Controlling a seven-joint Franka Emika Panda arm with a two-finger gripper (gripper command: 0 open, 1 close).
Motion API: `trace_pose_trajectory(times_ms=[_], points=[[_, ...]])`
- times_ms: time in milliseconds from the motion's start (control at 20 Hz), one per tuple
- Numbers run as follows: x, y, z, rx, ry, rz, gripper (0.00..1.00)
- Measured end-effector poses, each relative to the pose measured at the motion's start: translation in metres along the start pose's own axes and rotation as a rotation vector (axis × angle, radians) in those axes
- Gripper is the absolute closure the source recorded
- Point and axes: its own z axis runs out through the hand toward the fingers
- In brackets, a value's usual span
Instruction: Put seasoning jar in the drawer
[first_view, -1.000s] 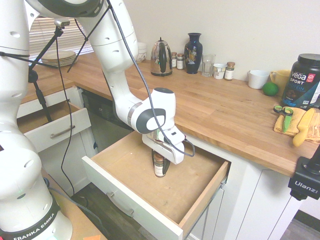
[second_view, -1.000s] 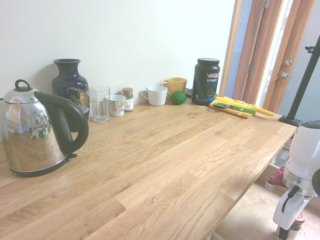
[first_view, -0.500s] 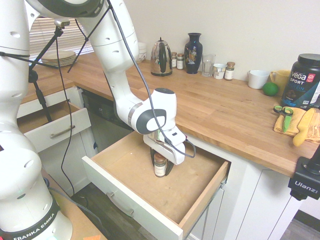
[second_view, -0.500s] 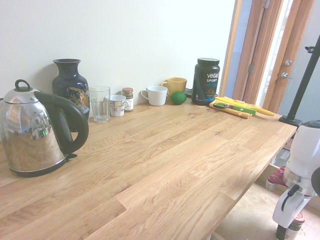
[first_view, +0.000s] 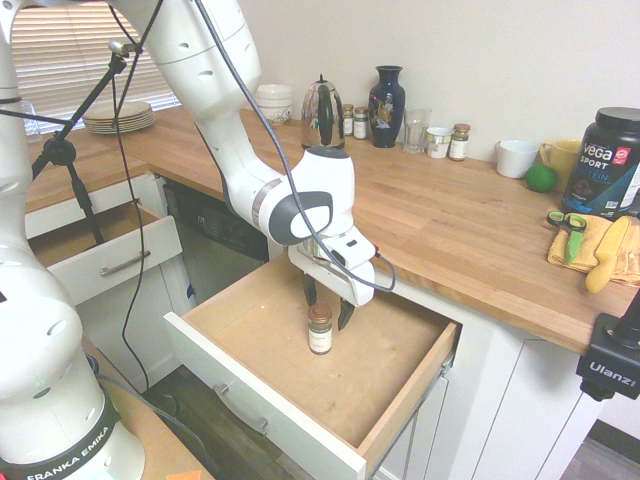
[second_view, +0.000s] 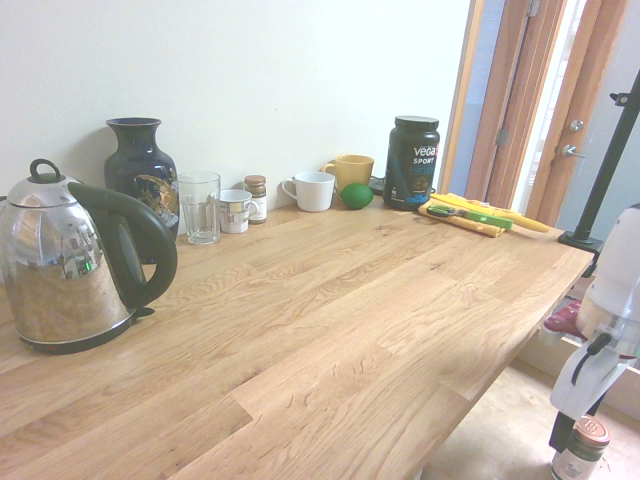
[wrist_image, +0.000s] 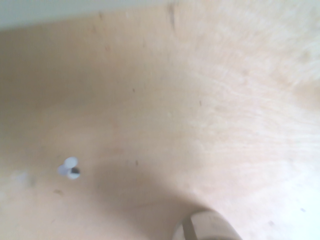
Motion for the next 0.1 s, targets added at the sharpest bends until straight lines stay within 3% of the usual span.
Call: trace_pose_trajectory(times_ms=[100], points=[[-0.0011, 0.0066, -0.0174, 0.013, 0.000, 0.002, 0.00]])
